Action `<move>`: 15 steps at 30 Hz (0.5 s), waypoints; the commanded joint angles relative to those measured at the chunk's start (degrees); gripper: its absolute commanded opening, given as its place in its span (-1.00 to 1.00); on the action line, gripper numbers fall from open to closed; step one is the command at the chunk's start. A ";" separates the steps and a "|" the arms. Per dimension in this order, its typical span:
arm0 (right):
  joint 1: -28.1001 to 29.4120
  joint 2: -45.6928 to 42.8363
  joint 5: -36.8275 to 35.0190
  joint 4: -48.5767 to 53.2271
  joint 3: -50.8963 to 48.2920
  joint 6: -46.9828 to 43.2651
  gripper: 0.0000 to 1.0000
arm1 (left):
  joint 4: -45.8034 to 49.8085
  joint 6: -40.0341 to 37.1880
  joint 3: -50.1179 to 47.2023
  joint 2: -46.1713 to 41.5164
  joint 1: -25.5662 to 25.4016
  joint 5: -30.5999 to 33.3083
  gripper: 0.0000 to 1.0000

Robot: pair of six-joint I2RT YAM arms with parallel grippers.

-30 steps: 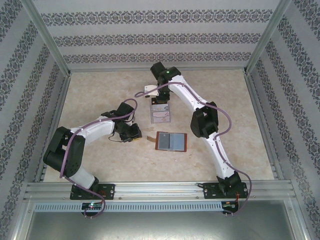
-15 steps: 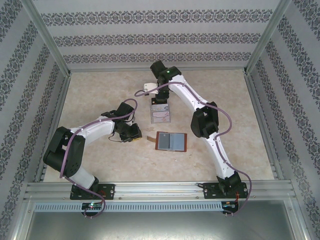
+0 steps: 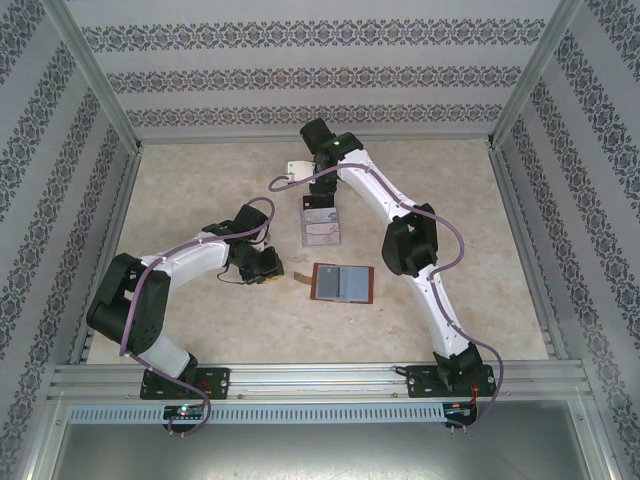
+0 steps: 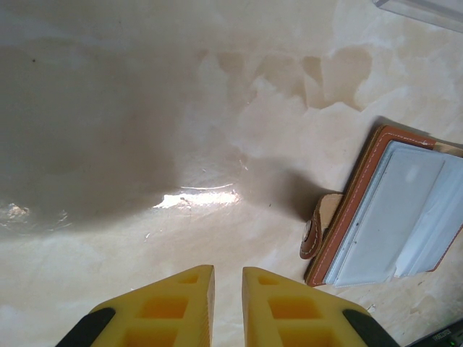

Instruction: Take the credit cards out of the card holder

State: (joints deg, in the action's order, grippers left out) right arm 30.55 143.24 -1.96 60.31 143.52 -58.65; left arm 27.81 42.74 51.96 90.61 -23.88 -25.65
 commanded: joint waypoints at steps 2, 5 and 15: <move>0.38 1.27 0.32 -0.05 0.55 1.08 -0.36 | 0.53 0.34 -0.33 -0.88 0.76 -0.45 -0.65; 0.38 1.51 0.42 -0.43 0.35 1.08 -0.36 | 0.57 0.27 -0.27 -0.76 0.71 -0.44 -0.65; 0.39 1.93 1.02 -1.12 0.18 1.65 -0.35 | 0.82 0.41 -0.39 -1.12 0.74 -0.28 -0.65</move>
State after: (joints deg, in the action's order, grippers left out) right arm 30.55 143.85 -1.91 59.29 143.52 -58.30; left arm 27.83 42.74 51.96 90.61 -23.88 -25.63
